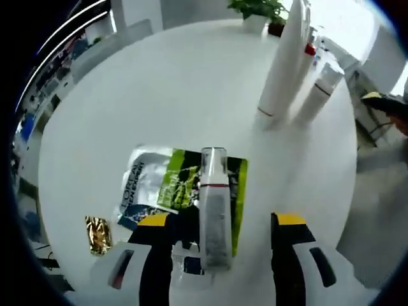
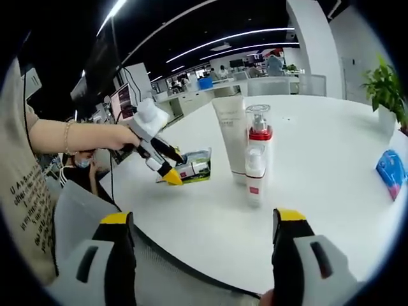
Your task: Arrange the skincare products in the storage area until every visible bottle or jar stands upright without overlapping.
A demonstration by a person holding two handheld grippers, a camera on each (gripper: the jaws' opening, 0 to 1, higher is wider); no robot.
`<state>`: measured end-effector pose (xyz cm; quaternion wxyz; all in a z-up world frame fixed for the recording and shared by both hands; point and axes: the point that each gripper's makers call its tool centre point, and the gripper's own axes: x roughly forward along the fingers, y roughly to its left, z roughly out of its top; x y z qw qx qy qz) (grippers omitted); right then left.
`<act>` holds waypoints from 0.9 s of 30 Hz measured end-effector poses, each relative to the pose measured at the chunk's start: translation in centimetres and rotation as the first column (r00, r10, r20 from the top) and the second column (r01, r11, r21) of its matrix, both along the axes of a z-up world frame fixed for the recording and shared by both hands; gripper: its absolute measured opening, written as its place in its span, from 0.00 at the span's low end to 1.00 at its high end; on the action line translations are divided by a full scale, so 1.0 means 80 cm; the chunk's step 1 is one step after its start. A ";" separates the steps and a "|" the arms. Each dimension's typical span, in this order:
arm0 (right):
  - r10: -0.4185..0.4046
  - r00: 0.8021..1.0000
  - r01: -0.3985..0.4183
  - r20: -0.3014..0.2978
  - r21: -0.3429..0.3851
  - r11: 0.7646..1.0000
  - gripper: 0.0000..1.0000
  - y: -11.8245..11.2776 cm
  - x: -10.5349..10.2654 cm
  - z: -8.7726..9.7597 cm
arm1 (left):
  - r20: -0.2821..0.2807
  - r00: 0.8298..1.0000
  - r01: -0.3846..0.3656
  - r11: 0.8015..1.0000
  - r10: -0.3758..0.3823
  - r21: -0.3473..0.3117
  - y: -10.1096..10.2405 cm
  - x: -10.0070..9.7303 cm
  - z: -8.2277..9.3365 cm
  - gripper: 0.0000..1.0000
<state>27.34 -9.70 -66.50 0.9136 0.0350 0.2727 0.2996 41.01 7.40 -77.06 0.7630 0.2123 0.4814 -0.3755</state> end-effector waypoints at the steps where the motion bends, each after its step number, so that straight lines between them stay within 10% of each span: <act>1: -0.003 1.000 0.003 -0.001 0.001 1.000 0.89 -0.001 0.000 0.000 | 0.000 1.000 0.004 1.000 -0.004 0.004 0.000 0.001 0.000 0.54; 19: 0.006 1.000 -0.006 -0.004 -0.018 1.000 0.89 -0.001 0.001 -0.004 | -0.014 0.996 0.084 0.989 -0.083 0.119 0.009 0.012 -0.010 0.18; 27: 0.001 1.000 -0.001 0.000 -0.018 1.000 0.89 -0.002 0.001 -0.003 | -0.015 0.997 0.073 0.991 -0.072 0.110 0.006 0.010 -0.008 0.17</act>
